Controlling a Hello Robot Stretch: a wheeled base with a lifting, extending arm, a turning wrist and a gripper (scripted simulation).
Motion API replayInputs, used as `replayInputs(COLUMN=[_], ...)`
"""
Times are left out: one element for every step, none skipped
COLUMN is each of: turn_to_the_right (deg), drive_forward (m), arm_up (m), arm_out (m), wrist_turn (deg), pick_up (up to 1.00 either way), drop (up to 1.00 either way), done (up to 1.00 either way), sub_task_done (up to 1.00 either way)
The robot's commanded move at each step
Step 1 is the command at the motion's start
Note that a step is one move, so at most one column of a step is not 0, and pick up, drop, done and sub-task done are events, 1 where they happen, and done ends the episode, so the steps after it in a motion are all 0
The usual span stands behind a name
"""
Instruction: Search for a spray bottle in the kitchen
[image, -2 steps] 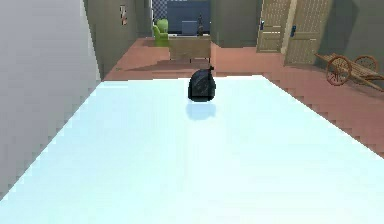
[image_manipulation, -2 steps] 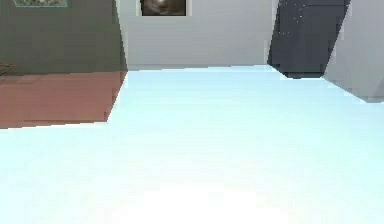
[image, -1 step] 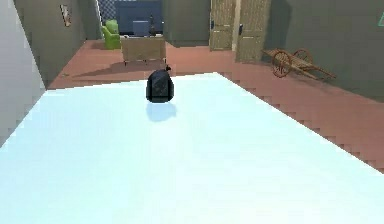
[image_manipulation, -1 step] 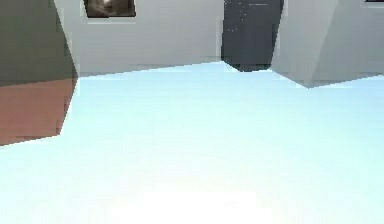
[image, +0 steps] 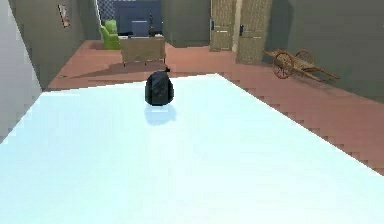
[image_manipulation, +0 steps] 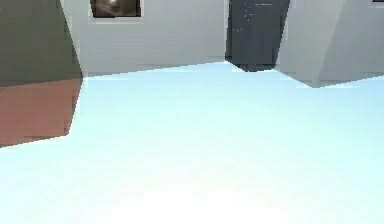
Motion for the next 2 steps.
replayInputs(turn_to_the_right=[-45.0,-45.0], drive_forward=[0.00,0.00], arm_up=[0.00,0.00], arm_out=[0.00,0.00], wrist_turn=[0.0,0.0], pick_up=[0.00,0.00], drop=[0.00,0.00], done=[0.00,0.00], sub_task_done=[0.00,0.00])
